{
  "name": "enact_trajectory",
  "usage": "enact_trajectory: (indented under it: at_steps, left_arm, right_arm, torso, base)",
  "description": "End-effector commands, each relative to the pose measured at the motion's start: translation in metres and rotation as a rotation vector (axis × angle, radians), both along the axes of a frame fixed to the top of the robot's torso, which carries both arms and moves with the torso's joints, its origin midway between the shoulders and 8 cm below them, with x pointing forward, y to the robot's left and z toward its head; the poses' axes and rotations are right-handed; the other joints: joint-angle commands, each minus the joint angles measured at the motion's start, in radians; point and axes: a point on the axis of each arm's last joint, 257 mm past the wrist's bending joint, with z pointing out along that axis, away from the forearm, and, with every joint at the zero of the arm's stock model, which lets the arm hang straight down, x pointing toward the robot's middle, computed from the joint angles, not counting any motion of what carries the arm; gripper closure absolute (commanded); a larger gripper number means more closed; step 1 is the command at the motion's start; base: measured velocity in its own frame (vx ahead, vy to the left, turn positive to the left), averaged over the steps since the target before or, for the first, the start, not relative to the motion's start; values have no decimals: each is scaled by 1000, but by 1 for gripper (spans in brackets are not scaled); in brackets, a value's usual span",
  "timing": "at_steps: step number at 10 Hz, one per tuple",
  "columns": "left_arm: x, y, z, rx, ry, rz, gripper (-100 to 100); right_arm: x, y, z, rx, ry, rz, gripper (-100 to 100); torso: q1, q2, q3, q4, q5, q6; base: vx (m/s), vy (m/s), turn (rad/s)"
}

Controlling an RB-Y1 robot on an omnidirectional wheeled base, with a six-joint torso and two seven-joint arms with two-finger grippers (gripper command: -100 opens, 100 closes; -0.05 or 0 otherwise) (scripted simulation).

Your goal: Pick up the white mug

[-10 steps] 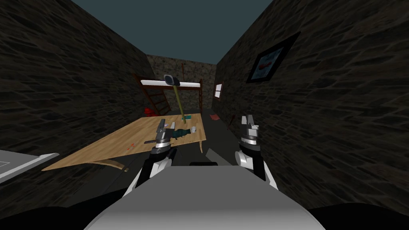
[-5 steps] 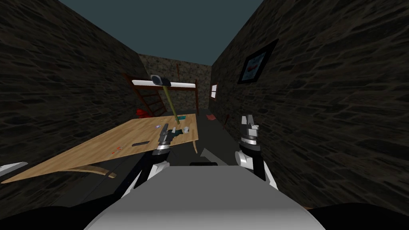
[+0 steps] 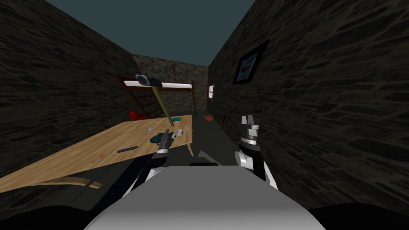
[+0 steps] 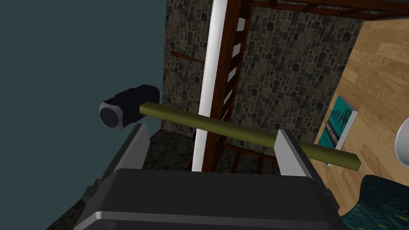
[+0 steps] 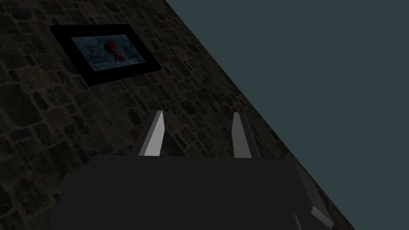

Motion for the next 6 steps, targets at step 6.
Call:
enact_trajectory:
  at_steps: [6]
  left_arm:
    - [-40,56,-111,-37,295,92,-100]
  right_arm:
    - [0,0,0,0,0,0,0]
  torso:
    - [3,-1,-1,0,1,0]
  base:
    - [164,-135,-21]
